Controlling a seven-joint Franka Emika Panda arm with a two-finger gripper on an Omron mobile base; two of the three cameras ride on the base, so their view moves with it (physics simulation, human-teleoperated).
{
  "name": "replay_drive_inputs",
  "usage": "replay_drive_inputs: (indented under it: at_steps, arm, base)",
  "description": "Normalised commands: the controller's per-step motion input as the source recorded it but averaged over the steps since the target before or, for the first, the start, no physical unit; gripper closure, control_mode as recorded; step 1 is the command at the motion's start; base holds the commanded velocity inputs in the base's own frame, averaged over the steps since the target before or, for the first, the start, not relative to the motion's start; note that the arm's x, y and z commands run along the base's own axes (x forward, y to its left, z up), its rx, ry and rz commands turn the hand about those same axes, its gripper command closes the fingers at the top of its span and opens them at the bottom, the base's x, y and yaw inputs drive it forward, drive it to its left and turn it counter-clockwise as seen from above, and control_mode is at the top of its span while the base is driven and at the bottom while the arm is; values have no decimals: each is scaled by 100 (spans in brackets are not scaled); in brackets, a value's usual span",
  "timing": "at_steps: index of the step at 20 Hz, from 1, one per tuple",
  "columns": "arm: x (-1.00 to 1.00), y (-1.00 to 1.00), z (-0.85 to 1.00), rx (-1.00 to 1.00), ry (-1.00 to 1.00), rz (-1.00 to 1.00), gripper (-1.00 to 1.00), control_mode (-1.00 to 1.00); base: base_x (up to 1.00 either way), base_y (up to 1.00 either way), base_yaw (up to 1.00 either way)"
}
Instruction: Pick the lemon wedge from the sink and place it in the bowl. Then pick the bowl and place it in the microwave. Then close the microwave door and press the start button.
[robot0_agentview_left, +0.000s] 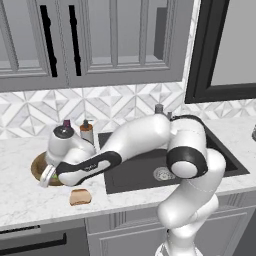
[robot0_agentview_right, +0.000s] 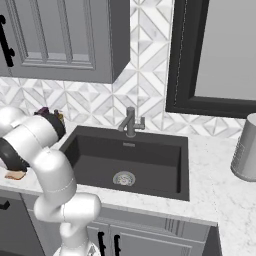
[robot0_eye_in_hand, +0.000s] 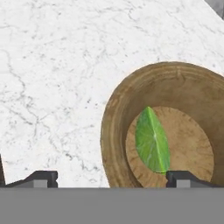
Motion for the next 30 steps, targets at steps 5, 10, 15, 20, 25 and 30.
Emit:
replay_drive_inputs:
  at_steps: [5, 10, 15, 20, 25, 30]
  arm:
    - [3, 0, -18, -19, -1, 7, -100, -100]
    - [1, 0, -32, -16, 0, 6, -100, -100]
    - [12, 0, -36, -15, -2, 8, -100, -100]
    - [36, 0, -35, -15, -3, 8, -100, -100]
    - [39, 0, -25, -14, -7, 7, -100, -100]
    - [6, 0, -24, -10, -6, 4, 100, -100]
  base:
    - [0, 0, 0]
    - [0, 0, 0]
    - [0, 0, 0]
    - [0, 0, 0]
    - [0, 0, 0]
    - [0, 0, 0]
